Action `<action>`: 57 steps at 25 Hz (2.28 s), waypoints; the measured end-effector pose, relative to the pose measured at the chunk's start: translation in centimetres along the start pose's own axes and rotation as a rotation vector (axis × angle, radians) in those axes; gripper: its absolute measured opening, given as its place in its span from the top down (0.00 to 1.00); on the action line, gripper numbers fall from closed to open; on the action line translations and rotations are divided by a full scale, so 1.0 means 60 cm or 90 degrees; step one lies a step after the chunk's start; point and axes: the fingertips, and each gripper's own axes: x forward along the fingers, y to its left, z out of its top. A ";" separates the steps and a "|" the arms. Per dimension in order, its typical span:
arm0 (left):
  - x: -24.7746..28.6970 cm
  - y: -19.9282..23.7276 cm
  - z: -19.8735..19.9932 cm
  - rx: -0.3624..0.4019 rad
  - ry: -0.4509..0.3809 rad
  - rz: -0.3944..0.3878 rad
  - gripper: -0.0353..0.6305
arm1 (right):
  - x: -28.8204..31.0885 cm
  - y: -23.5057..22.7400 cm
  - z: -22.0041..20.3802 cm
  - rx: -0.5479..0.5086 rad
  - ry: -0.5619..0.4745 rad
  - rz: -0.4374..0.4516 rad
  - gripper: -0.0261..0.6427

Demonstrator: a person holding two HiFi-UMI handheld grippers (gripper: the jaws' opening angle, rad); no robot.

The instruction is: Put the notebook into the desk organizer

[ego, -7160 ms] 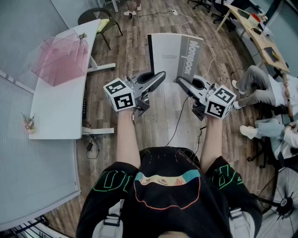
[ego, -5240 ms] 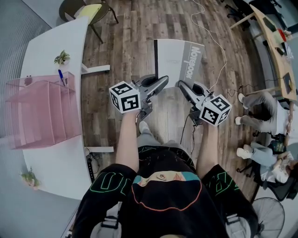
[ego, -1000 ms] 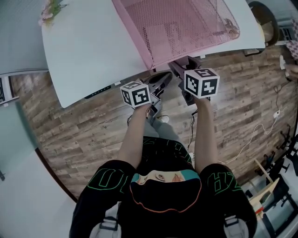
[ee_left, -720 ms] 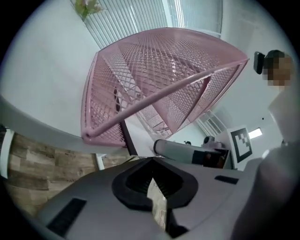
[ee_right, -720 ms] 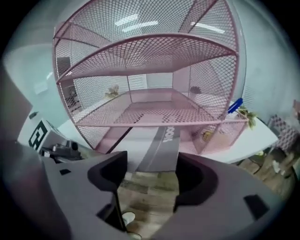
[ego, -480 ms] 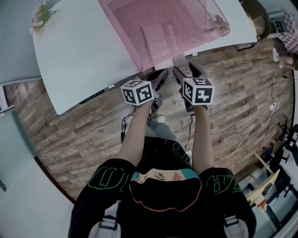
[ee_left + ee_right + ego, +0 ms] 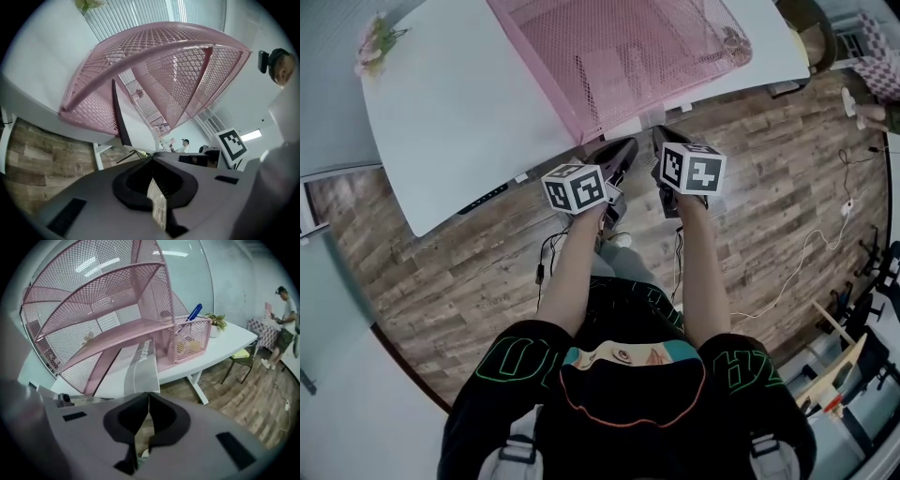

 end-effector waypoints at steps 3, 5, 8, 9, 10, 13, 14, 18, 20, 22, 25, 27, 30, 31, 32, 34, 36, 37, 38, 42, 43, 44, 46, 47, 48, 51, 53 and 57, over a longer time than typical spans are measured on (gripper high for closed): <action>-0.006 -0.004 -0.005 -0.001 0.003 -0.005 0.96 | -0.002 0.000 0.003 -0.026 -0.025 -0.029 0.95; -0.010 -0.013 -0.008 -0.003 0.006 -0.015 0.96 | -0.008 0.002 -0.002 -0.035 -0.030 -0.036 0.95; -0.012 -0.032 -0.016 0.002 0.019 -0.037 0.96 | -0.028 0.000 -0.012 -0.014 -0.045 -0.031 0.95; -0.011 -0.039 -0.019 0.009 0.025 -0.045 0.96 | -0.037 -0.003 -0.013 -0.001 -0.053 -0.027 0.95; -0.009 -0.049 -0.022 0.021 0.032 -0.053 0.96 | -0.048 -0.007 -0.012 0.014 -0.066 -0.024 0.95; 0.011 -0.100 -0.030 0.088 0.060 -0.093 0.96 | -0.107 -0.033 0.002 0.063 -0.147 -0.017 0.96; 0.021 -0.123 -0.034 0.115 0.068 -0.108 0.96 | -0.135 -0.044 0.009 0.074 -0.185 -0.014 0.96; 0.064 -0.218 -0.052 0.227 0.093 -0.157 0.96 | -0.248 -0.098 0.020 0.099 -0.316 -0.040 0.96; 0.085 -0.267 -0.063 0.282 0.101 -0.175 0.96 | -0.304 -0.130 0.014 0.105 -0.355 -0.079 0.96; 0.105 -0.320 -0.076 0.332 0.104 -0.192 0.96 | -0.366 -0.164 0.003 0.106 -0.387 -0.126 0.96; 0.134 -0.406 -0.097 0.411 0.104 -0.218 0.96 | -0.471 -0.220 -0.021 0.113 -0.434 -0.220 0.96; 0.154 -0.466 -0.114 0.461 0.104 -0.241 0.96 | -0.544 -0.256 -0.040 0.118 -0.464 -0.296 0.96; 0.174 -0.557 -0.143 0.524 0.101 -0.278 0.96 | -0.651 -0.291 -0.067 0.121 -0.507 -0.385 0.96; 0.179 -0.588 -0.154 0.542 0.099 -0.294 0.96 | -0.688 -0.299 -0.075 0.120 -0.522 -0.411 0.96; 0.182 -0.620 -0.167 0.557 0.095 -0.312 0.96 | -0.724 -0.306 -0.082 0.117 -0.536 -0.435 0.96; 0.184 -0.677 -0.192 0.583 0.088 -0.348 0.96 | -0.788 -0.311 -0.097 0.105 -0.562 -0.477 0.96; 0.181 -0.721 -0.216 0.601 0.080 -0.379 0.96 | -0.839 -0.310 -0.110 0.088 -0.583 -0.513 0.96; 0.178 -0.738 -0.228 0.607 0.077 -0.392 0.96 | -0.860 -0.309 -0.117 0.080 -0.590 -0.531 0.96; 0.175 -0.751 -0.240 0.611 0.075 -0.403 0.96 | -0.876 -0.309 -0.125 0.075 -0.595 -0.547 0.96; 0.173 -0.788 -0.280 0.620 0.076 -0.430 0.96 | -0.924 -0.316 -0.153 0.072 -0.605 -0.584 0.96; 0.177 -0.796 -0.284 0.621 0.073 -0.431 0.96 | -0.933 -0.321 -0.154 0.070 -0.608 -0.587 0.96; 0.182 -0.804 -0.287 0.623 0.070 -0.434 0.96 | -0.941 -0.327 -0.154 0.067 -0.611 -0.590 0.96; 0.194 -0.816 -0.296 0.628 0.068 -0.443 0.96 | -0.953 -0.339 -0.158 0.066 -0.617 -0.603 0.96; 0.198 -0.819 -0.303 0.629 0.069 -0.448 0.96 | -0.957 -0.343 -0.165 0.066 -0.618 -0.610 0.96; 0.199 -0.819 -0.311 0.629 0.069 -0.451 0.96 | -0.960 -0.346 -0.174 0.066 -0.619 -0.614 0.96; 0.192 -0.823 -0.343 0.631 0.059 -0.451 0.96 | -0.970 -0.352 -0.206 0.057 -0.620 -0.614 0.96; 0.185 -0.824 -0.369 0.634 0.051 -0.448 0.96 | -0.977 -0.357 -0.230 0.049 -0.620 -0.609 0.96; 0.177 -0.823 -0.419 0.634 0.056 -0.444 0.96 | -0.991 -0.365 -0.276 0.044 -0.619 -0.609 0.96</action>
